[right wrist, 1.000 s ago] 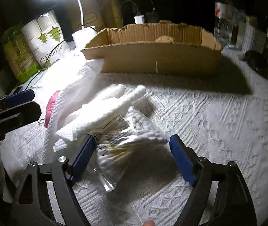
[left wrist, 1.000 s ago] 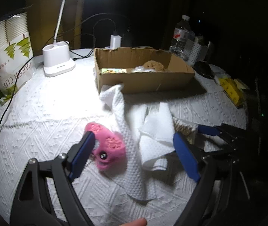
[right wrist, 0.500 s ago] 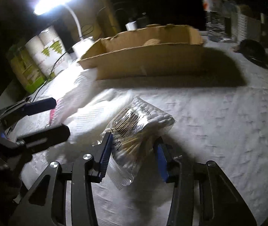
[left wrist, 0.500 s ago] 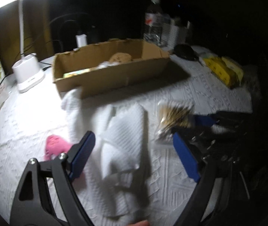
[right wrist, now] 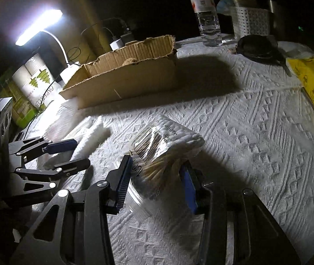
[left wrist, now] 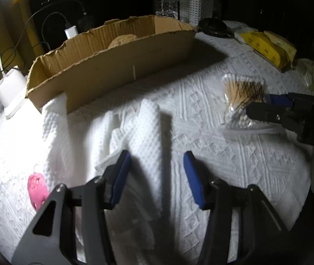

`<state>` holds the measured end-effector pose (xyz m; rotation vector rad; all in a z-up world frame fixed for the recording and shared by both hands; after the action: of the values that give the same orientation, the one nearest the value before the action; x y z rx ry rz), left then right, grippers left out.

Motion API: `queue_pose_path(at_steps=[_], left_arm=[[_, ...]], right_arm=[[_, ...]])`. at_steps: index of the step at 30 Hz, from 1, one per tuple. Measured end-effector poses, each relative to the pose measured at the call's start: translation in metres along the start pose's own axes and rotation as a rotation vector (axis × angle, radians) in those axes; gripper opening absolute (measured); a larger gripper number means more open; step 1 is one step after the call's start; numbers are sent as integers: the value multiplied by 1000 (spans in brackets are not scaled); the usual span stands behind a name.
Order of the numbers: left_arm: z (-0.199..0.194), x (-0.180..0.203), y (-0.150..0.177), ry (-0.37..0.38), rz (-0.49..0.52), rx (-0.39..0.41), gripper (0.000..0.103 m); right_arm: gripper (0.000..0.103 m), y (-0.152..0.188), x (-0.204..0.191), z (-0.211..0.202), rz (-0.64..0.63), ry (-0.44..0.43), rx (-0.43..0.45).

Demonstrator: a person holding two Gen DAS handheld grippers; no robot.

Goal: Organize soft objects
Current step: 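Lift the white towel with the left tool while the right tool lifts the swab bag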

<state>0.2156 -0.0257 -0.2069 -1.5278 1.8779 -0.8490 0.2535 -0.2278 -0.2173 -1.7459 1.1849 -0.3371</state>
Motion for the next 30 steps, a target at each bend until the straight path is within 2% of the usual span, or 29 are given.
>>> queue_pose_path(at_steps=[2, 3, 6, 11, 16, 21, 30], left_arm=[[0, -2, 1, 0, -2, 7, 27], [-1, -4, 1, -5, -1, 7, 15], [-3, -10, 0, 12, -11, 5, 6], [-18, -7, -7, 73, -46, 40, 5], [-45, -7, -29, 143, -88, 112, 5], [-69, -11, -52, 167, -118, 185, 5], [-87, -16, -78, 191, -141, 241, 5]], right_arm=[[46, -1, -1, 1, -3, -4, 0], [46, -1, -1, 1, -5, -6, 0], [46, -1, -2, 2, -5, -7, -1], [46, -4, -3, -2, -12, -4, 9], [46, -12, -8, -10, -26, -3, 29], [46, -29, -18, -20, -50, -5, 62], [46, -56, -27, -32, -83, -5, 109]])
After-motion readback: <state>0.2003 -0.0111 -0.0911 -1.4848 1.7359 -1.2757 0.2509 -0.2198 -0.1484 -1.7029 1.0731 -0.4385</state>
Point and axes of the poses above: each gripper's, at about its wrist camera, not at the fingertips, and z roughly the way its jaws point, x to its right, y to its underside, the point moved 2 cm from there along z, roughly the way its jaws point, and after that the axes turned 15 degrees about x, right-handed, at the moved point
